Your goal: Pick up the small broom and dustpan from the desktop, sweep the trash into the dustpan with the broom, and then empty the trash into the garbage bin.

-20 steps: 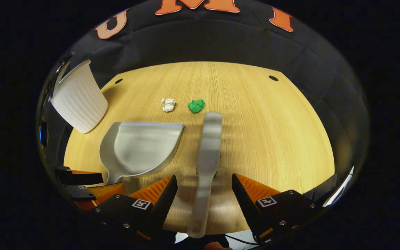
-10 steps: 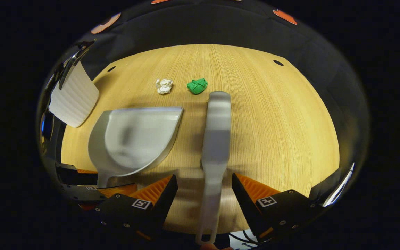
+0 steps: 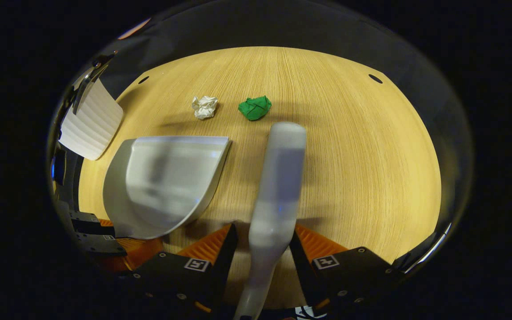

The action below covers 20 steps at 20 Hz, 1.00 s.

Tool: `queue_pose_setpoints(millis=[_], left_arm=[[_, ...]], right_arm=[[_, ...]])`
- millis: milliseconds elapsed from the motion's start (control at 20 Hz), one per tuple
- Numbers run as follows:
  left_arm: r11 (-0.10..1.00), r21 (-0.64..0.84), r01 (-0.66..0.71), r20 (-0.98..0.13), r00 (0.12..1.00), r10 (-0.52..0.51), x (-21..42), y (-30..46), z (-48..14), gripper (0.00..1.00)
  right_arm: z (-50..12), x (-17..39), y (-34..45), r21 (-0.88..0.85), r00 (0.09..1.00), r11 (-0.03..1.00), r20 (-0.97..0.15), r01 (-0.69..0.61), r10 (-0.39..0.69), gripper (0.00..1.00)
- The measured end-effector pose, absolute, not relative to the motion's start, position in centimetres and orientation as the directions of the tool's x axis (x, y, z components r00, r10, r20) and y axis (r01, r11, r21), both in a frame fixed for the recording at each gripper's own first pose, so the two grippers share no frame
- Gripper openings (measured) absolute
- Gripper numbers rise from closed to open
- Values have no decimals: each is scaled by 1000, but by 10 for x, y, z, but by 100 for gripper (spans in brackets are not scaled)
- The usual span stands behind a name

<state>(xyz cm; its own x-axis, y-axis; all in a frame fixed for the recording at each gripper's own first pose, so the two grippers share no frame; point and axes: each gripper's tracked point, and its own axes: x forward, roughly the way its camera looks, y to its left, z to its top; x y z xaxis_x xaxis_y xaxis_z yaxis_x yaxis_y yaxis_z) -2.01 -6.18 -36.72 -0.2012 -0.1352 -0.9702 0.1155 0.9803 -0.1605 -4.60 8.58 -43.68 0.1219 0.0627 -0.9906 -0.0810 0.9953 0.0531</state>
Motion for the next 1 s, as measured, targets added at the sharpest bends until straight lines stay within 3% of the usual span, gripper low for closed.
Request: queue_pose_setpoints(millis=[50,100,150,200,250,300,350,700,1000], left_arm=[[980,-159,122,-970,-204,-132,-21,-62,-365,41],[979,-158,125,-970,-205,-130,-20,-63,-363,40],[979,-157,132,-970,-209,-127,-22,-62,-363,36],[978,-157,139,-969,-212,-126,-21,-63,-362,36],[977,-158,145,-969,-213,-125,-20,-62,-362,34],[975,-161,152,-968,-217,-126,-20,-61,-362,33],[974,-164,156,-968,-217,-128,-20,-60,-360,34],[960,-183,211,-960,-247,-129,-10,-51,-354,28],[925,-220,311,-954,-268,-137,-3,-55,-344,28]], right_arm=[[-438,-45,83,45,119,996,-992,-77,54,47],[-436,-45,83,46,112,996,-992,-75,54,39],[-440,-44,82,48,96,996,-994,-76,56,40],[-440,-43,81,49,85,996,-995,-76,56,30],[-440,-44,80,50,76,996,-996,-74,55,36],[-439,-41,78,50,74,996,-996,-73,55,25],[-436,-38,77,58,70,995,-996,-79,63,30],[-438,27,47,46,110,996,-992,-73,54,25],[-446,92,42,46,163,975,-983,-215,83,25]])
